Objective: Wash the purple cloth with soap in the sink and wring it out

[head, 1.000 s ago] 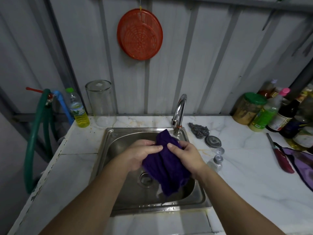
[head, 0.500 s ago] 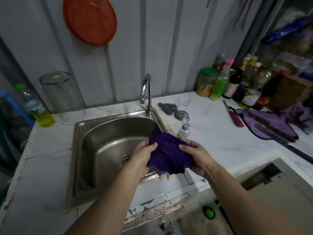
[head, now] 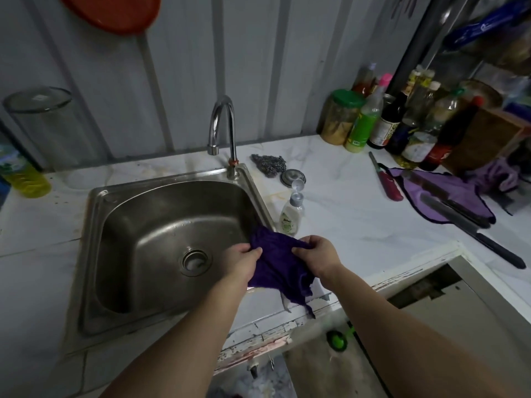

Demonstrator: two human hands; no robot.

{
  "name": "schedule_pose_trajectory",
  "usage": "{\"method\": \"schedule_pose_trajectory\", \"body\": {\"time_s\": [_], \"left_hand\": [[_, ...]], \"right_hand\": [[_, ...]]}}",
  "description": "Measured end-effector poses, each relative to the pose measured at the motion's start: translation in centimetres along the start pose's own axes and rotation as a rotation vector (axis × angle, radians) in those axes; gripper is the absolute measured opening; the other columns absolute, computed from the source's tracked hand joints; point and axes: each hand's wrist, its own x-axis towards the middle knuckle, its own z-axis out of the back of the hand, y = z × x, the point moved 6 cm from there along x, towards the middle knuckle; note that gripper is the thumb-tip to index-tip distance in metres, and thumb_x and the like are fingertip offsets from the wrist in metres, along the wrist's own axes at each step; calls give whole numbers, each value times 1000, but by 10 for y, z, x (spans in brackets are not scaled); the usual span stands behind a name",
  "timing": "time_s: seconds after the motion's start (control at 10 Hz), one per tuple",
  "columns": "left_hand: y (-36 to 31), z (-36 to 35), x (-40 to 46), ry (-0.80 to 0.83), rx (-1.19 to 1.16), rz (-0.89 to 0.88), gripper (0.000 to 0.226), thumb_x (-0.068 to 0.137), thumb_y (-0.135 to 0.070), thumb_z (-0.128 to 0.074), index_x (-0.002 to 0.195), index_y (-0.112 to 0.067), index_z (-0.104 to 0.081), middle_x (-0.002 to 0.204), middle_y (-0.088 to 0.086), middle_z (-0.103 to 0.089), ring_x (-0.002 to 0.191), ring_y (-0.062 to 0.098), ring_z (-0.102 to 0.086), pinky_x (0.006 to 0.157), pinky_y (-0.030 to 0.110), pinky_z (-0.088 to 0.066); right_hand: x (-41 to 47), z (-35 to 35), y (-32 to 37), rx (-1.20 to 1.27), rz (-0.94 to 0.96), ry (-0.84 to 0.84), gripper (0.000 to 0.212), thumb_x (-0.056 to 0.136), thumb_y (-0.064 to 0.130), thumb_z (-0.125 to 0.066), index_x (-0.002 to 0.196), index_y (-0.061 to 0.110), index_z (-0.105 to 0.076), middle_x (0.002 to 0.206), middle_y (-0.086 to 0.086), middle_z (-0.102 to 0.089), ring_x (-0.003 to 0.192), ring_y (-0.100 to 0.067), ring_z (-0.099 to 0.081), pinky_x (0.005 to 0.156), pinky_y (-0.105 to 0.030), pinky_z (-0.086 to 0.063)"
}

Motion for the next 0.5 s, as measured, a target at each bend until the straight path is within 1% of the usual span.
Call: {"method": "schedule_pose_trajectory", "body": {"time_s": [0.1,0.2,0.3,0.4,0.5], "left_hand": [[-2,3,9,-115,407,-133,35,86,-31,-78,117,-15,-76,118,6,-76,105,29,-70,91,32,-54],[3,-1,11,-116,612,-155,35,87,-41,-75,116,-21,-75,114,3,-76,101,26,-70,83,31,-56],[6,0,11,-96,708,-130,41,90,-48,-70,120,-20,-69,113,3,-74,97,24,-69,76,32,-55],[3,10,13,-96,747,-122,49,97,-50,-58,131,-16,-64,121,8,-72,107,28,-68,72,29,-50],[-12,37,5,-164,772,-115,46,99,-47,-53,129,-14,-66,120,9,-73,106,28,-68,72,29,-51]], "right_hand": [[12,-3,-5,-340,119,-23,3,90,22,-70,92,22,-68,88,2,-73,84,-22,-69,75,-34,-55],[14,-8,-7,-521,230,-31,14,93,28,-66,106,23,-70,92,3,-72,92,-23,-69,75,-28,-46],[16,-9,0,-708,252,-19,23,95,33,-60,113,20,-67,102,-2,-74,97,-26,-68,79,-34,-53],[10,-11,21,-1011,296,-42,27,97,33,-50,115,15,-59,111,-8,-66,105,-30,-60,84,-39,-52],[-14,-30,45,-1212,458,-4,30,96,23,-45,123,13,-55,119,-10,-62,107,-29,-58,83,-37,-49]]}}
